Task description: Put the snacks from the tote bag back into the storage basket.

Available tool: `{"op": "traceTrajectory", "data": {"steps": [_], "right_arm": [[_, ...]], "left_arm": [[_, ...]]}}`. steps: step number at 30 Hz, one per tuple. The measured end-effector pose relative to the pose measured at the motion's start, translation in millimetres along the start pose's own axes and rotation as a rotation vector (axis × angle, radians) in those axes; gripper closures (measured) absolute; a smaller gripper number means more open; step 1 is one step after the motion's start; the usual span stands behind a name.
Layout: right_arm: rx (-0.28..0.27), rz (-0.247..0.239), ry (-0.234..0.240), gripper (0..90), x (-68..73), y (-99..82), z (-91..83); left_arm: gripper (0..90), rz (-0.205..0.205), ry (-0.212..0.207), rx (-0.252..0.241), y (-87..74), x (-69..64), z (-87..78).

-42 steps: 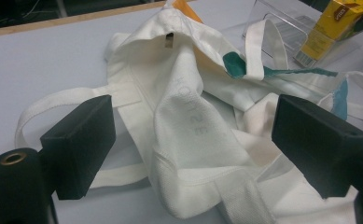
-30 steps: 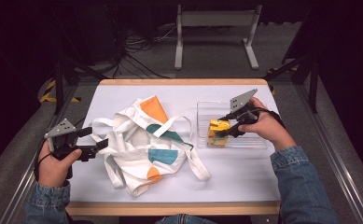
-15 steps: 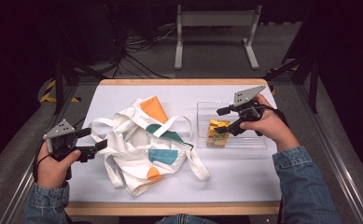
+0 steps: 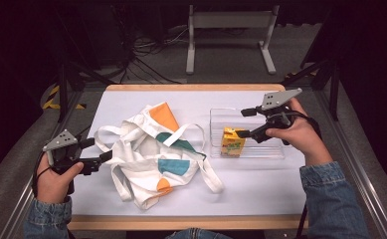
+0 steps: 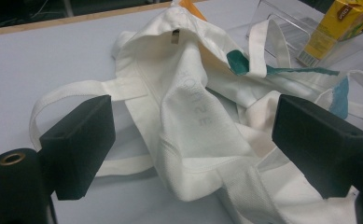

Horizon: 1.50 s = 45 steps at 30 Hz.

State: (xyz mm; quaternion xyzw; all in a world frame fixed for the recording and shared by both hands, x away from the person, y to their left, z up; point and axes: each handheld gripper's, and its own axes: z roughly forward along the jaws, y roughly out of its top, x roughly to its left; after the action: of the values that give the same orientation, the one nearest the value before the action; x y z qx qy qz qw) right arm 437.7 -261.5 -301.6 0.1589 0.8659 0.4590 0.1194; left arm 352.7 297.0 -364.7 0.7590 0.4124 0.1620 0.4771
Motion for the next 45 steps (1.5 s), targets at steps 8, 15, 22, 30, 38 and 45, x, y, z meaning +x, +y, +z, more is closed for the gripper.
{"op": "traceTrajectory", "data": {"steps": [8, 15, 22, 30, 38, 45], "right_arm": [[-0.011, 0.034, -0.115, 20.7, 10.2, -11.2, -32.2], [-0.031, 0.069, -0.175, 20.7, 14.8, -24.8, -54.2], [-0.03, 0.142, -0.263, 20.7, 19.6, -45.8, -71.7], [-0.022, 0.16, -0.328, 20.6, 30.4, -70.7, -77.2], [-0.058, 0.202, -0.401, 20.7, 36.0, -104.0, -73.4], [-0.101, 0.26, -0.454, 20.6, 39.9, -123.1, -73.8]], "left_arm": [[13.7, 0.014, 0.004, 0.001, -1.6, -3.1, -5.3], [13.2, 0.017, 0.01, 0.002, -4.4, -4.2, -9.9], [13.1, 0.009, 0.01, 0.008, -8.6, -4.5, -10.0], [12.6, 0.0, 0.004, 0.003, -13.8, -1.4, -10.4], [10.3, 0.003, -0.011, 0.006, -18.3, 3.0, -5.8], [7.2, -0.015, -0.012, 0.009, -31.2, 6.4, -4.8]]}}
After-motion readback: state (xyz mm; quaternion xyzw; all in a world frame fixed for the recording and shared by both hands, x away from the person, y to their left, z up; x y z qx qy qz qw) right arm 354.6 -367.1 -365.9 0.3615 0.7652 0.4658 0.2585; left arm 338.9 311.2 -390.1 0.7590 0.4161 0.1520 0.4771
